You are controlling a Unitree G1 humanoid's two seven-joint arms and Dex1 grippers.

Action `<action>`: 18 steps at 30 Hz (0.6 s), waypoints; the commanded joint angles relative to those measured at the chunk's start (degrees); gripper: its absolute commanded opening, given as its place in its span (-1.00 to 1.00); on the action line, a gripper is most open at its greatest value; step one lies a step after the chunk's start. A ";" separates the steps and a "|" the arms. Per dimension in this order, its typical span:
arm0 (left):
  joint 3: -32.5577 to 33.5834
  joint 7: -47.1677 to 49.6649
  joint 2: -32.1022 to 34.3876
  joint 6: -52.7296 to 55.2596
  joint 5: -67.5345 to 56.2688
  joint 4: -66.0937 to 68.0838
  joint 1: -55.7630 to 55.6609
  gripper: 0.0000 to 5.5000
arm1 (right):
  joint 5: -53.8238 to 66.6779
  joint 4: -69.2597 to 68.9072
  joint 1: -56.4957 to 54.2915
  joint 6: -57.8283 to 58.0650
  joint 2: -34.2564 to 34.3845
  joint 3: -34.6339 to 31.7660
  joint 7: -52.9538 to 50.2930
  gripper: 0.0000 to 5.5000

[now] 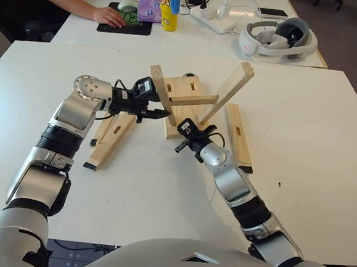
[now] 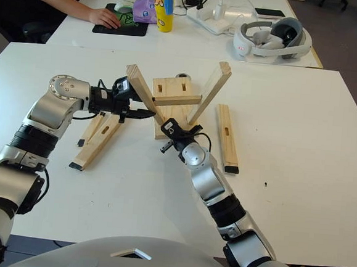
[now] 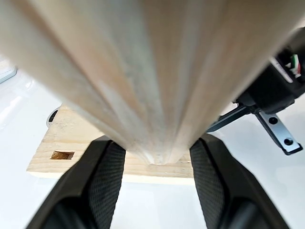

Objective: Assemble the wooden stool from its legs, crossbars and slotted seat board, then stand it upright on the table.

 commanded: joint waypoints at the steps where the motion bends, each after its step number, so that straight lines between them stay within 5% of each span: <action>1: -4.05 1.62 -1.23 0.99 6.43 3.98 3.16 -0.25 | 1.66 3.03 4.88 6.19 -0.95 3.58 5.85 -1.00; 10: 3.93 7.38 -3.06 -3.80 2.30 3.23 7.99 -0.25 | 1.71 2.67 5.02 6.81 -1.18 1.99 6.45 -1.00; 18: 7.67 7.89 -3.49 -5.00 0.71 -1.53 13.20 0.21 | 1.70 4.30 4.38 5.91 -1.05 0.48 7.04 -1.00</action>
